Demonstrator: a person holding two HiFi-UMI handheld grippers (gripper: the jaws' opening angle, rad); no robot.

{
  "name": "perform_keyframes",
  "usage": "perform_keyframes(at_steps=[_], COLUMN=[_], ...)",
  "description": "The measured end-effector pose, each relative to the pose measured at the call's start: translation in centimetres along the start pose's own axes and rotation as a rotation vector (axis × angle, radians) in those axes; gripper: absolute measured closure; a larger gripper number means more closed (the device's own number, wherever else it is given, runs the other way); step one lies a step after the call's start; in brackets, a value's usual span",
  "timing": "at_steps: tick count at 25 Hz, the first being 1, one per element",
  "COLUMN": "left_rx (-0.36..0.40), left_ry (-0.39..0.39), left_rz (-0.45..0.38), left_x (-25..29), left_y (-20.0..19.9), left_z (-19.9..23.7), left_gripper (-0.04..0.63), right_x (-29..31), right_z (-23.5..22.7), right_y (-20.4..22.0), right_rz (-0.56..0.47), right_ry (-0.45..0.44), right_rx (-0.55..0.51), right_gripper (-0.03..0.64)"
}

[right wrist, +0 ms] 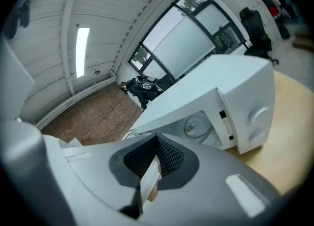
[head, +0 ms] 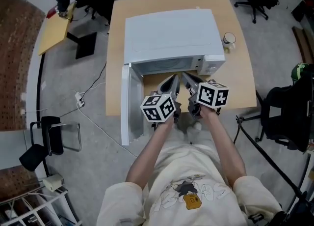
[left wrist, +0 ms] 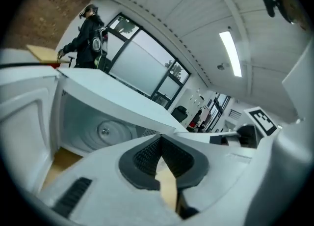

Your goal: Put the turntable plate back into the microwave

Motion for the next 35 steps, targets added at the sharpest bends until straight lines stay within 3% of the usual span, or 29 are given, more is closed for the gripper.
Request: perform_keyframes(at_steps=[7,13,16,35], left_rx=[0.217,0.246,0.258,0.231], left_ry=[-0.024,-0.035,-0.031,-0.022], left_rz=[-0.005,0.025,0.046,0.107], left_x=[-4.1,-5.8,-6.3,-7.4], left_y=[1.1,3.5,4.4,6.1], left_z=[-4.8,-5.3,-5.2,-3.8], left_gripper=[0.599,0.598,0.597,0.597], right_x=[-6.0,-7.8,-7.8,-7.0], right_z=[1.5,-0.2,0.3,1.7], right_y=[1.1,4.1,5.0,7.1], right_rz=[-0.122,-0.130,-0.122,-0.090], right_ry=[0.119,0.217,0.226,0.239], right_rx=[-0.187,-0.309,-0.362,-0.382], right_gripper=[0.612,0.612,0.612,0.612])
Point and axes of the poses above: the fingertips, and each gripper's own axes: x forward along the fingers, z to its left, y out of its underside, the point moved 1 cm from there along -x, backward along the fingers, and after that the axes turned 6 degrees about x, right-handed, at the moved point
